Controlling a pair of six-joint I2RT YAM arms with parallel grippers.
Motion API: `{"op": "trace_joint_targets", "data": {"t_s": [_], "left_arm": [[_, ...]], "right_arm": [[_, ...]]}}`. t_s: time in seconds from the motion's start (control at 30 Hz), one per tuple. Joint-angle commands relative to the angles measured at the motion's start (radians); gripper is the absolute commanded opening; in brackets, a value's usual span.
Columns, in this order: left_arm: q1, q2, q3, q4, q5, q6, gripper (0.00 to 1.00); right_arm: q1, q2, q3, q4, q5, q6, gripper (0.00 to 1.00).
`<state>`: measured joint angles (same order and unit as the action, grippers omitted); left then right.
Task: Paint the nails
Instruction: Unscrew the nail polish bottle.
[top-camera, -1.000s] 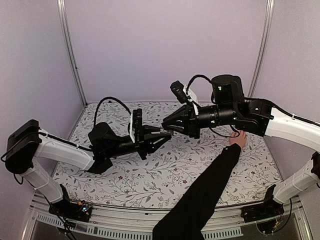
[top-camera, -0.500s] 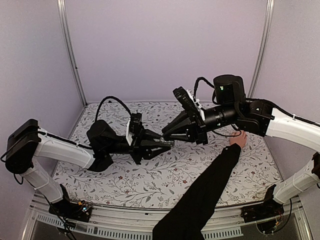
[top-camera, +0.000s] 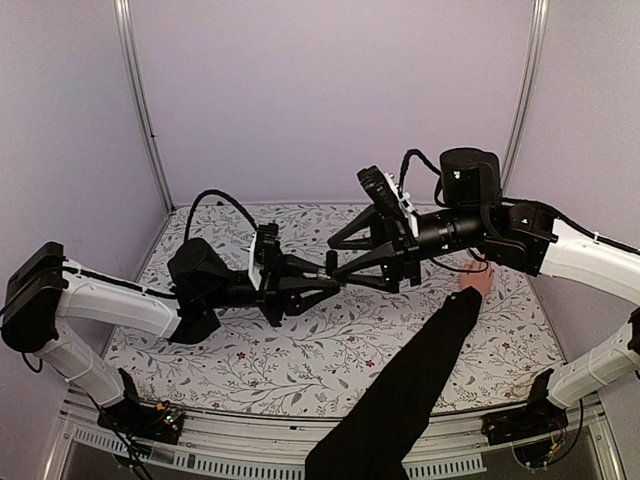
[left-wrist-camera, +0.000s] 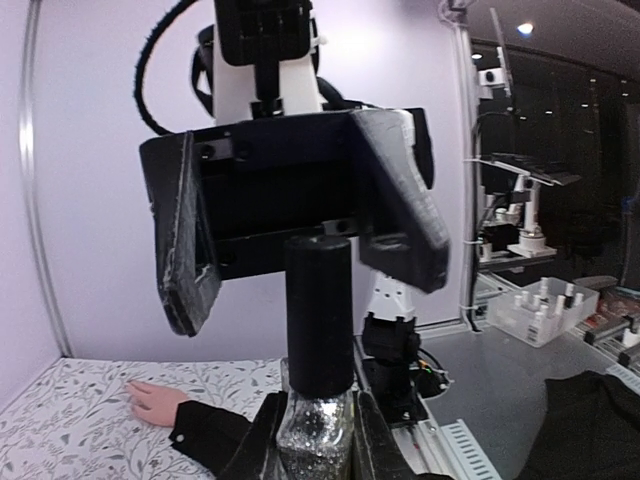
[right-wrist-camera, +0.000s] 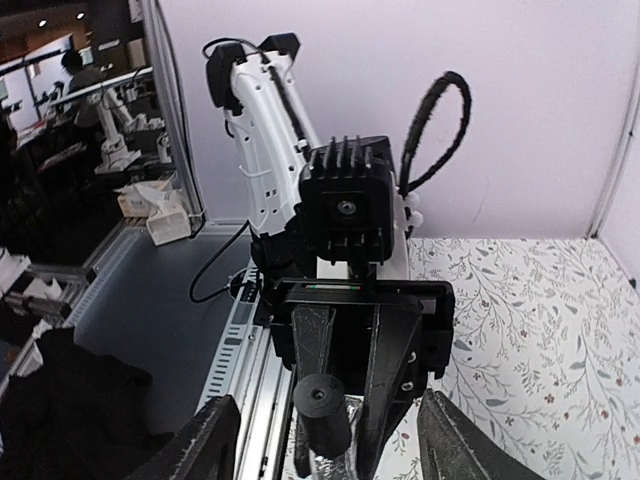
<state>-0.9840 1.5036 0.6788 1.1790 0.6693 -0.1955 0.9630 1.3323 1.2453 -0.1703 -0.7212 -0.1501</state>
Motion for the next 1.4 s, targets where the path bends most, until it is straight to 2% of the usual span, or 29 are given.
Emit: {"op": "trace_joint_targets", "data": {"t_s": [0.0,0.2,0.37,0.57,0.83,1.1,1.37], "left_arm": [[-0.007,-0.027,-0.016,-0.051,-0.217,0.06,0.0],[-0.031,0.004,0.035,-0.161,-0.425,0.107,0.0],[-0.065,0.032,0.076,-0.225,-0.568,0.146,0.0],[-0.087,0.054,0.099,-0.238,-0.656,0.172,0.0],[-0.096,0.063,0.104,-0.252,-0.725,0.194,0.0],[-0.099,0.057,0.102,-0.257,-0.744,0.215,0.0],[-0.093,0.032,0.069,-0.209,-0.631,0.204,0.0]], "right_arm": [[-0.023,-0.043,-0.038,0.064,0.139,0.072,0.68],[-0.033,-0.023,-0.048,0.087,0.354,0.176,0.67],[-0.032,0.013,-0.027,0.075,0.402,0.239,0.62],[-0.032,0.046,-0.027,0.089,0.435,0.301,0.51],[-0.032,0.053,-0.026,0.092,0.446,0.329,0.38],[-0.032,0.065,-0.017,0.072,0.46,0.334,0.3],[-0.032,0.071,0.002,0.057,0.43,0.311,0.06]]}}
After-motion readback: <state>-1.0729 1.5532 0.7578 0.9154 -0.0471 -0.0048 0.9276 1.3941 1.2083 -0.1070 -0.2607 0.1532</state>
